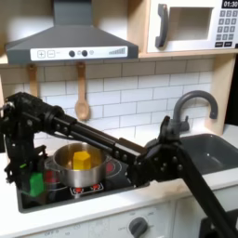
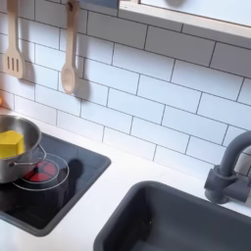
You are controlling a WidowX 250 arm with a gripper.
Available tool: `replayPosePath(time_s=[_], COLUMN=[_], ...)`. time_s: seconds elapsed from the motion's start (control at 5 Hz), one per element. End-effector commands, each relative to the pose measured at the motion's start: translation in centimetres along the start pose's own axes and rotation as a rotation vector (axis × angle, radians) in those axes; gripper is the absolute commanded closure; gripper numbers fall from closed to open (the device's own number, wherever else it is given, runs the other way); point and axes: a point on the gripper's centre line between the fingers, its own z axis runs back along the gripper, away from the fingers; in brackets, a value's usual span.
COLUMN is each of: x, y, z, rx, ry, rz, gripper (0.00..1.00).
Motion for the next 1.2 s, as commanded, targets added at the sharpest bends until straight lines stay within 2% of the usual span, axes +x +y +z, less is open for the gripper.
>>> replayPosePath(time_s=[0.0, 0.2, 0.6, 0.8, 1.0], x=[0.0, 0.0, -0.5, -0.6, -0.6], y=[0.5, 0.5, 0.5, 0.5, 0.5], z=[-0.1, -0.6, -2.9, -2.1, -2.0], rx=[0.01, 0.02, 0.031, 0.032, 0.034], ry=[-0.006, -0.001, 0.037, 0.011, 0.009], rz=[0.008, -0.002, -0.012, -0.004, -0.003], gripper=[1.0, 1.0, 1.0, 1.0, 1.0])
